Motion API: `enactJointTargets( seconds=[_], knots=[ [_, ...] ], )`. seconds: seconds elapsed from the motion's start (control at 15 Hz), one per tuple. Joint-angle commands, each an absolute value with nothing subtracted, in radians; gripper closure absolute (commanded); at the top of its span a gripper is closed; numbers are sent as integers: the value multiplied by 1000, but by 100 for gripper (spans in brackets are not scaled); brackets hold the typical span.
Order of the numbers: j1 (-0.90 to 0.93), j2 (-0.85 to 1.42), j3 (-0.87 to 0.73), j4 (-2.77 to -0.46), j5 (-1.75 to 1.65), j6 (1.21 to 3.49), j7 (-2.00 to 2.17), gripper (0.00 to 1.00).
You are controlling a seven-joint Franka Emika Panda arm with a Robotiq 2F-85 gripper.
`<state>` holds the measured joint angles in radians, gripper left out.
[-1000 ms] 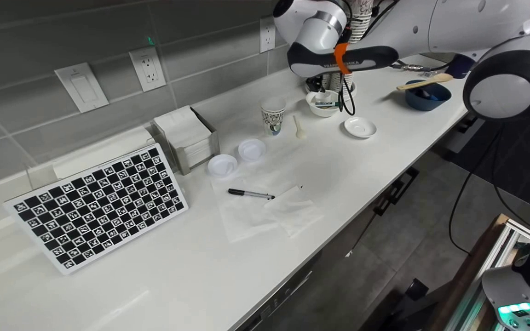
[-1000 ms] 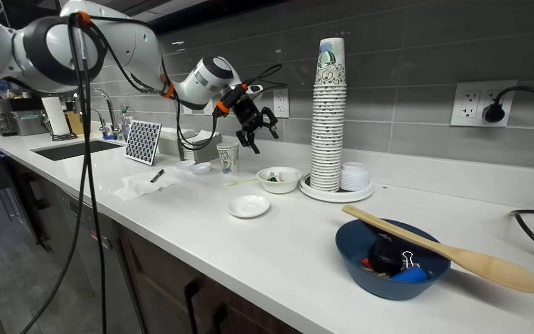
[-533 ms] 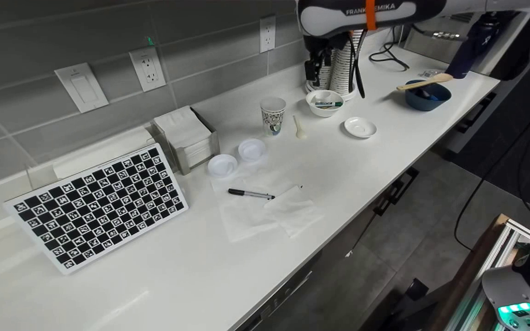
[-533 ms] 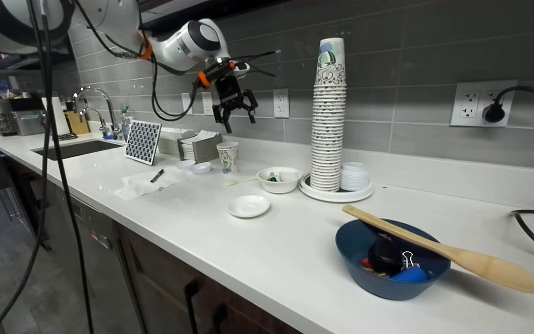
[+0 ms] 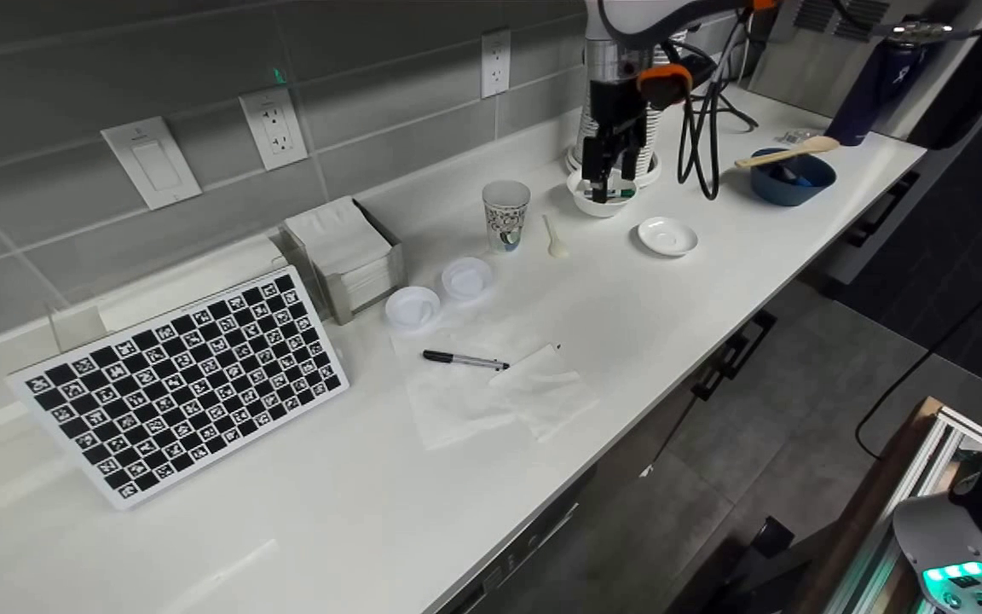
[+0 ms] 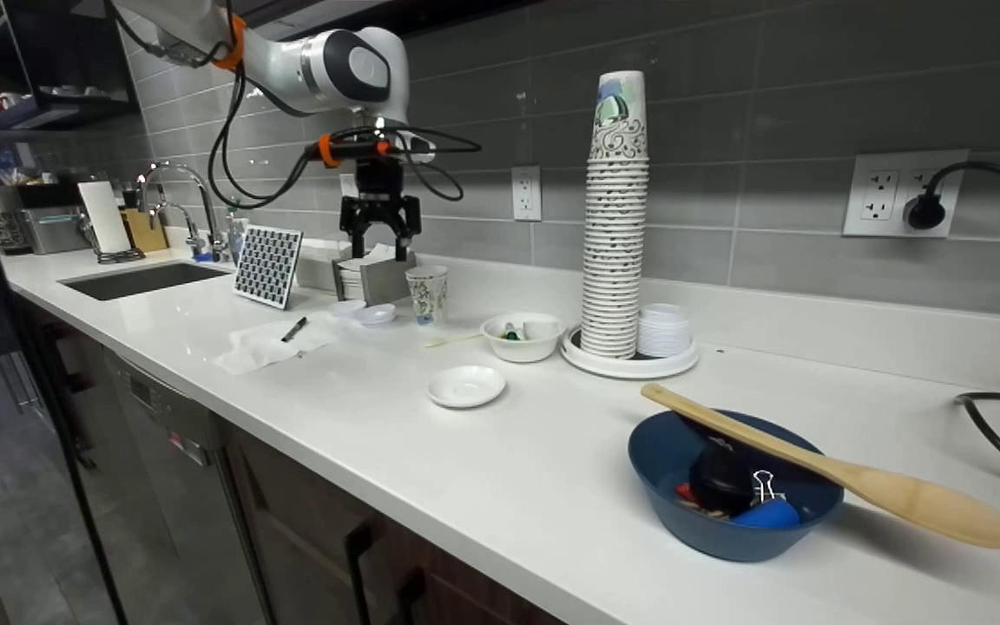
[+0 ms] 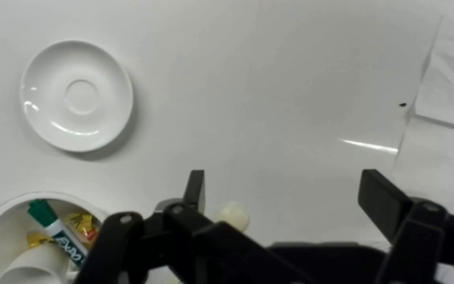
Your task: Put the green marker inside the the white bowl on the right
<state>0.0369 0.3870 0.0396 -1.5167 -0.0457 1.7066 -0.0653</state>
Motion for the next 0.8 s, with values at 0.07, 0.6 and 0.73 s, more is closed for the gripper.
enactJointTargets(
  seconds=[0.07, 0.6, 0.73],
  knots=[
    [2, 180, 36, -1809, 109, 1925, -1, 0],
    [-39, -106, -9, -2222, 283, 2343, -107, 0],
    [-25, -13, -12, -2107, 220, 2264, -68, 0]
  ],
)
